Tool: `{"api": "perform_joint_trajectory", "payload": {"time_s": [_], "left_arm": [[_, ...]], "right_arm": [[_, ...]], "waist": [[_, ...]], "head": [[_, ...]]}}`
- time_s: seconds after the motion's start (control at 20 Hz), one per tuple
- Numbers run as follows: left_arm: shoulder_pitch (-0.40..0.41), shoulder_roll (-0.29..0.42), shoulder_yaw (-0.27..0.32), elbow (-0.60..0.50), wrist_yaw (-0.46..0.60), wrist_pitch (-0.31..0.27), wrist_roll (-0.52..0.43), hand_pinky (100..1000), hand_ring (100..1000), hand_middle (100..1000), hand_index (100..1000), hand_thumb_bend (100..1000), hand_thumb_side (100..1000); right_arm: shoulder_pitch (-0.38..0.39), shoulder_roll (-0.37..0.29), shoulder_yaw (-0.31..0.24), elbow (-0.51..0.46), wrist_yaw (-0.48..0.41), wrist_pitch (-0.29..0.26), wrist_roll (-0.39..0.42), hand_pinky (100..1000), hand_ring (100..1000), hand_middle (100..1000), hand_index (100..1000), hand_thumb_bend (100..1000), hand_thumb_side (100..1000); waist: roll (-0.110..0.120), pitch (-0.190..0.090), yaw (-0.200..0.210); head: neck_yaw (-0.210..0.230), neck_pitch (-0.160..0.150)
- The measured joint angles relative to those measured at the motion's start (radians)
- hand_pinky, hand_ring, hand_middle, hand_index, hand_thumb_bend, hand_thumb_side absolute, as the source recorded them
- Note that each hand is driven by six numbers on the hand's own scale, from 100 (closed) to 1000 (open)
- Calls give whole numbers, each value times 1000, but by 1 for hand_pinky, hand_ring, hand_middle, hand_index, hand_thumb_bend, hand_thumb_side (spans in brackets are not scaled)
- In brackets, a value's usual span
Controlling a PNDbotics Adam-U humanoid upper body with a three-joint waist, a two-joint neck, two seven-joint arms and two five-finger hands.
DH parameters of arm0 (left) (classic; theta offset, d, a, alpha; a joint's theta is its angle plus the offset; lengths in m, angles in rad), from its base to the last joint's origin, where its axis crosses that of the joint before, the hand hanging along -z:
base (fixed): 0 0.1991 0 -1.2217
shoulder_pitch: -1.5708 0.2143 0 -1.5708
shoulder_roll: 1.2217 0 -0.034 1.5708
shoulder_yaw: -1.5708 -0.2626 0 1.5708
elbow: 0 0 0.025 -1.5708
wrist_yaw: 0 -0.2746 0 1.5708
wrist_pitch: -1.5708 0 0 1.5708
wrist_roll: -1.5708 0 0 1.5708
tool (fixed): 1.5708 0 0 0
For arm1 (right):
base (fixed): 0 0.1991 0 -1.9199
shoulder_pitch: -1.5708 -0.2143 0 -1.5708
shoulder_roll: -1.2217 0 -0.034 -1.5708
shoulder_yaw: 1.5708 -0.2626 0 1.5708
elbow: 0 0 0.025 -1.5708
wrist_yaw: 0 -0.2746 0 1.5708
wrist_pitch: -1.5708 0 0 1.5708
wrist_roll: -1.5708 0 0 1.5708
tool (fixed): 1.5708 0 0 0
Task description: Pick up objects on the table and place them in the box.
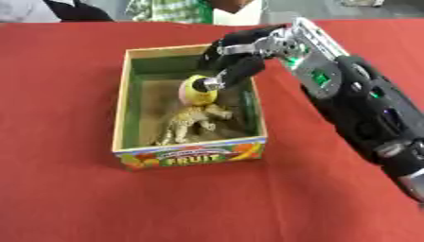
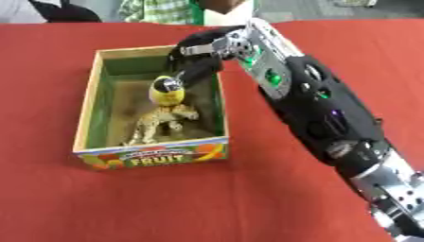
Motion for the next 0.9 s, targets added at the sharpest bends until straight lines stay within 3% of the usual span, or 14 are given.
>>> {"api": "perform_joint_trajectory", "payload": {"time_s": [0.2, 0.25, 0.65, 0.9], "left_arm": [[0, 0, 0, 0, 0, 0, 0, 490, 654, 681, 706, 100, 810], [0, 0, 0, 0, 0, 0, 0, 490, 655, 681, 705, 100, 810], [0, 0, 0, 0, 0, 1, 0, 490, 655, 682, 705, 100, 810], [0, 0, 0, 0, 0, 2, 1, 490, 655, 681, 705, 100, 811]], "right_arm": [[0, 5, -8, 6, 5, -11, 3, 854, 938, 853, 949, 429, 881], [0, 5, -8, 6, 6, -12, 4, 858, 948, 871, 960, 486, 866], [0, 5, -25, -2, 4, -19, -5, 857, 941, 852, 944, 413, 875], [19, -24, -53, -101, -70, 5, -35, 861, 938, 844, 957, 382, 891]], "waist": [[0, 0, 0], [0, 0, 0], [1, -4, -1], [1, -8, -6]], "head": [[0, 0], [0, 0], [-1, 0], [3, 0]]}}
